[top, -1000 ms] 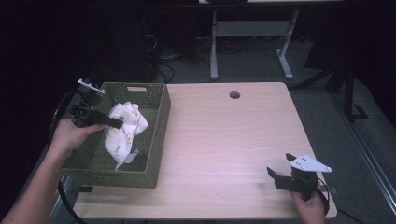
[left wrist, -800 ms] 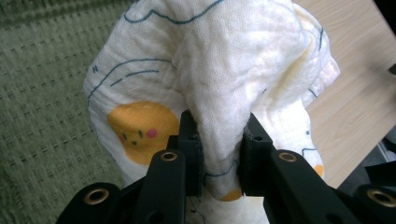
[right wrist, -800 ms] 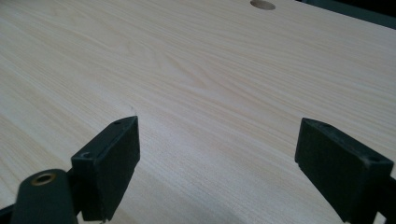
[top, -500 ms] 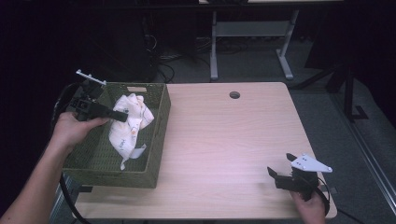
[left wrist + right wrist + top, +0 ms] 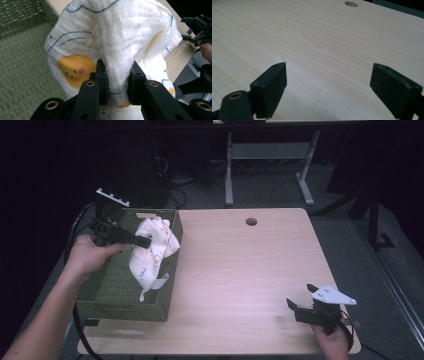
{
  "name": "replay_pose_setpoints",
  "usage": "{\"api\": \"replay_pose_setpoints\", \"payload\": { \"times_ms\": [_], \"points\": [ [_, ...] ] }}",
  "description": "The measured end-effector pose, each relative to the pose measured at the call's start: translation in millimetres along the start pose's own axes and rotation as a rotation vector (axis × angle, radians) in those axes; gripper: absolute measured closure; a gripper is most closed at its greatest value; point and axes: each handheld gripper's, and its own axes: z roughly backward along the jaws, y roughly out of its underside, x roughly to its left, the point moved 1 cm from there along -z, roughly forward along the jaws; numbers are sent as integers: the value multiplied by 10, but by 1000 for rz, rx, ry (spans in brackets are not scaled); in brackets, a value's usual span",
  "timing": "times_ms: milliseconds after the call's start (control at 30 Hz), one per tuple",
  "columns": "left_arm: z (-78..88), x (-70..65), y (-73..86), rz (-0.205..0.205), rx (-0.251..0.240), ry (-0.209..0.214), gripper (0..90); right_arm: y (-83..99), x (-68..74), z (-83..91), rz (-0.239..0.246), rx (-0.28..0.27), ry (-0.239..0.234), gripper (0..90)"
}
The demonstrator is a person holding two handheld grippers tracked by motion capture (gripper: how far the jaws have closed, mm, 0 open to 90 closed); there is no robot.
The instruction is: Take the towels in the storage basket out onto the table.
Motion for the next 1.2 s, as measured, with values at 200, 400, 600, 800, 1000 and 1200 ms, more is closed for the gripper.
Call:
{"api": "replay_pose_setpoints", "payload": {
  "times_ms": [200,400,600,800,1000,1200],
  "points": [
    [-108,-132,-95,-28,14,17,741,-2,-2,4,-2,-1,1,136],
    [-220,-258,-188,-52,27,30,741,-5,-3,11,-6,-7,0,135],
    [-332,-328,-230,-62,39,47,741,-8,-8,17,-1,-9,0,135],
    [-494,-392,-275,-72,57,64,741,-7,-15,23,-2,-13,-1,135],
    [-664,-472,-307,-86,76,86,739,-7,-22,29,-2,-14,-2,135],
    [-849,-544,-340,-96,98,99,740,-5,-27,38,-8,-16,-1,135]
  ]
}}
